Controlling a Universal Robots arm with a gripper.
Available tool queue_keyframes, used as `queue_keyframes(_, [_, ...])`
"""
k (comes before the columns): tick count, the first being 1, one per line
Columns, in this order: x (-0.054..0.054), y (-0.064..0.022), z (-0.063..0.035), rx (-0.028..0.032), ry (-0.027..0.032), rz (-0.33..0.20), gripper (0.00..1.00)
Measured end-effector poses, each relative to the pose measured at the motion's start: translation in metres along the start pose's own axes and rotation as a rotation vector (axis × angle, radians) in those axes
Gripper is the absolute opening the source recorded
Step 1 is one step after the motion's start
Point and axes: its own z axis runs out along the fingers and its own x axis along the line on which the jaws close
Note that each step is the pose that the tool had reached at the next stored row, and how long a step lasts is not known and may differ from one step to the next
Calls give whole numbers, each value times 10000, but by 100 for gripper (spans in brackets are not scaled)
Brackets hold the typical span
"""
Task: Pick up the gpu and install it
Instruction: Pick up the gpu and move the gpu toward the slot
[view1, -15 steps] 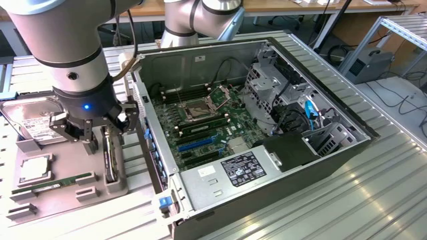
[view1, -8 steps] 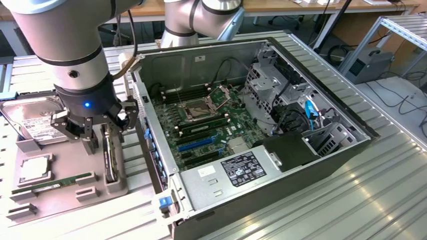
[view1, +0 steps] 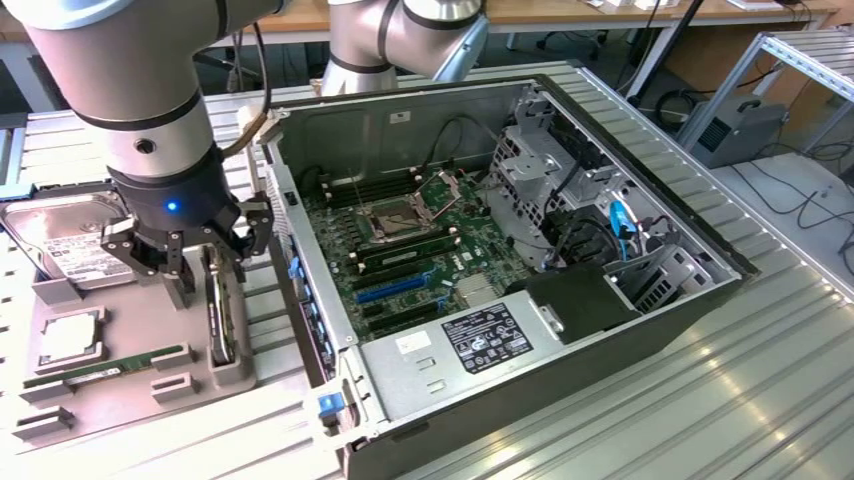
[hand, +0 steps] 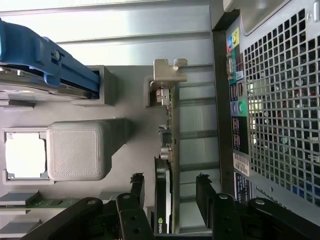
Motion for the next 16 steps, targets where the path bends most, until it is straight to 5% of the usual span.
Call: queue_keyframes(16, [19, -4, 131, 3, -1, -1, 54])
